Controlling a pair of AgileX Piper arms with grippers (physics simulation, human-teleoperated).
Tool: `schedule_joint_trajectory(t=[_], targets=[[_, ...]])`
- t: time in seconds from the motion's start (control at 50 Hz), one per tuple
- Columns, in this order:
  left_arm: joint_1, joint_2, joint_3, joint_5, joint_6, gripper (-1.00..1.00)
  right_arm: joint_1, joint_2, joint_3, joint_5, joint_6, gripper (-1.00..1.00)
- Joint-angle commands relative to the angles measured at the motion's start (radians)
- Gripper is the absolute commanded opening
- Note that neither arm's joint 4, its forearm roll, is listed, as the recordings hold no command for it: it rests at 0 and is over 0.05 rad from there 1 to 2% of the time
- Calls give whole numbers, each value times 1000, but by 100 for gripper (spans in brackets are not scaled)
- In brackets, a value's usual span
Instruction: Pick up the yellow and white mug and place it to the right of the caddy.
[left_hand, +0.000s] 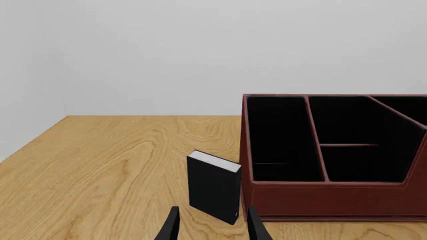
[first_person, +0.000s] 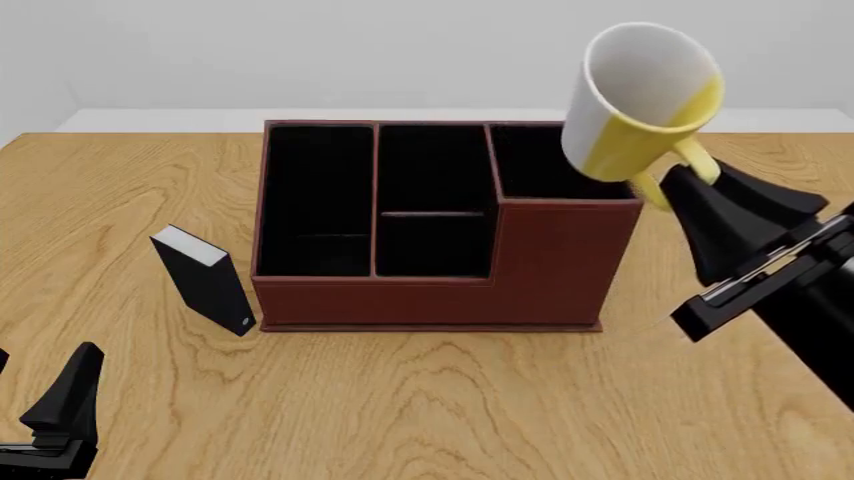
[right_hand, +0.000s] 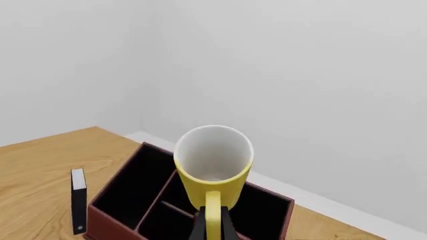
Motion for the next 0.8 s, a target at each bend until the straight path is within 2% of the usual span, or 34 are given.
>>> schedule_joint_trajectory(t=[0.02, 0.8], targets=[[0, 0, 0, 0, 0, 100, -26, -15, -8, 11, 12, -100], [0, 0, 0, 0, 0, 100, -114, -64, -8, 57, 15, -100]])
